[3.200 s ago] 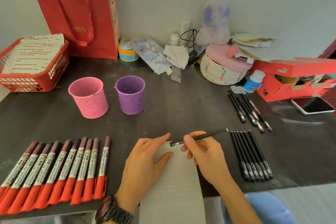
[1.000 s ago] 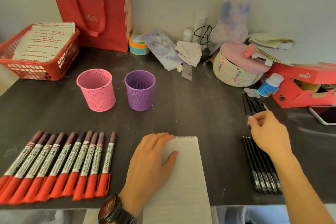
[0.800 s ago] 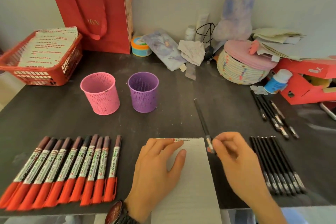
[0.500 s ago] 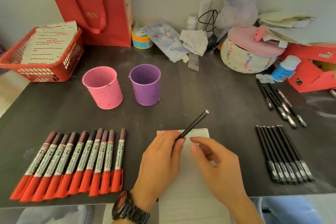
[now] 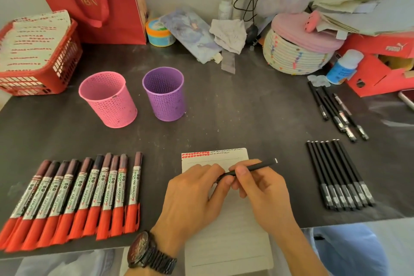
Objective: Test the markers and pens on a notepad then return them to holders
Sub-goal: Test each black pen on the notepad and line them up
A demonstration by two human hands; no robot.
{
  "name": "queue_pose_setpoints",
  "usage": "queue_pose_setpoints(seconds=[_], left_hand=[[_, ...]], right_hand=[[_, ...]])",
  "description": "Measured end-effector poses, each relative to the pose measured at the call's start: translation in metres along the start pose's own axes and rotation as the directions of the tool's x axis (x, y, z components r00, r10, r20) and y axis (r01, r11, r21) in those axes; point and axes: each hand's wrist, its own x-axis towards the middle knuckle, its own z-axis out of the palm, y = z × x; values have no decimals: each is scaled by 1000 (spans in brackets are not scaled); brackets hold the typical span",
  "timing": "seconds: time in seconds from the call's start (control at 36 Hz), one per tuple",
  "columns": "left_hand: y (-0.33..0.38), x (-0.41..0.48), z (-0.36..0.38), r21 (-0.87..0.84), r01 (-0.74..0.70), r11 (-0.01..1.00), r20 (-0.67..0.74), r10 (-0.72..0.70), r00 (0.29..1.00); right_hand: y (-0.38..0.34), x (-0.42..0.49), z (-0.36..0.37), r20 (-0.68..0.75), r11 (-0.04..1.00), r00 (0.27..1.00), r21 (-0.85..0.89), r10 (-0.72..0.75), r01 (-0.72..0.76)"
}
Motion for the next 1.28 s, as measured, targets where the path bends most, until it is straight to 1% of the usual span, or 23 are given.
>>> queue_pose_setpoints(seconds=[0.06,0.14,0.19,0.31,0.42,0.47,0.53,0.56,0.61,0.67,0.72,0.86,0.97,1.03,1.11,1.17,1.22,1.28], left_hand=[[0,1,1,-14,22,1000,13,-22,1000],[1,3,4,49,52,997,10,-53,999],[1,3,4,94,35,995,-1,-35,999],[-1,2,4,103,17,994,-21,-15,1000],[-1,3,4,115,54,992,-41,-50,998],[-1,3,4,124,43,991,-52,-37,998],[-2,3,6,119,18,993,-65,-10,998],[-3,3,7,105,11,994,-74,-4,997],[-5,3,10,82,26,996,-73,-20,997],[-7,3,12,85,63,994,-44,-60,997],[-9,3,13,89,97,991,-12,-97,995],[-10,2,17,101,145,984,33,-149,988],[-12,2,15,88,171,981,64,-176,982],[-12,3,16,79,181,980,77,-187,979],[-11,3,15,70,176,982,72,-181,981],[-11,3,15,65,177,982,65,-181,981],[-11,3,15,62,180,982,62,-183,981],[-11,4,16,65,184,981,57,-187,981]], right_hand=[[0,0,-1,3,1000,1000,26,-4,3],[1,0,-2,1,999,1000,39,-9,9],[2,-1,-2,6,999,1000,29,-17,17],[4,0,-2,20,1000,1000,15,-16,16],[4,1,-4,-12,999,999,23,-39,39],[4,0,-4,-34,998,998,45,-48,49],[3,-1,-5,-92,993,995,112,-37,47],[2,0,-6,-147,985,989,171,-8,33],[0,3,-13,-250,946,963,324,103,-18],[-2,7,-19,-267,894,942,444,201,-65],[-2,11,-25,-229,870,945,484,232,-96],[-4,22,-35,-136,909,974,401,180,-112],[-14,40,-35,-149,986,985,158,83,-59],[-16,51,-34,-151,994,987,95,63,-49],[-17,67,-31,-110,991,991,118,76,-63],[-12,74,-28,-78,992,993,98,86,-79],[-5,77,-22,-84,998,995,2,59,-59],[2,77,-18,-115,993,993,-115,0,-13]])
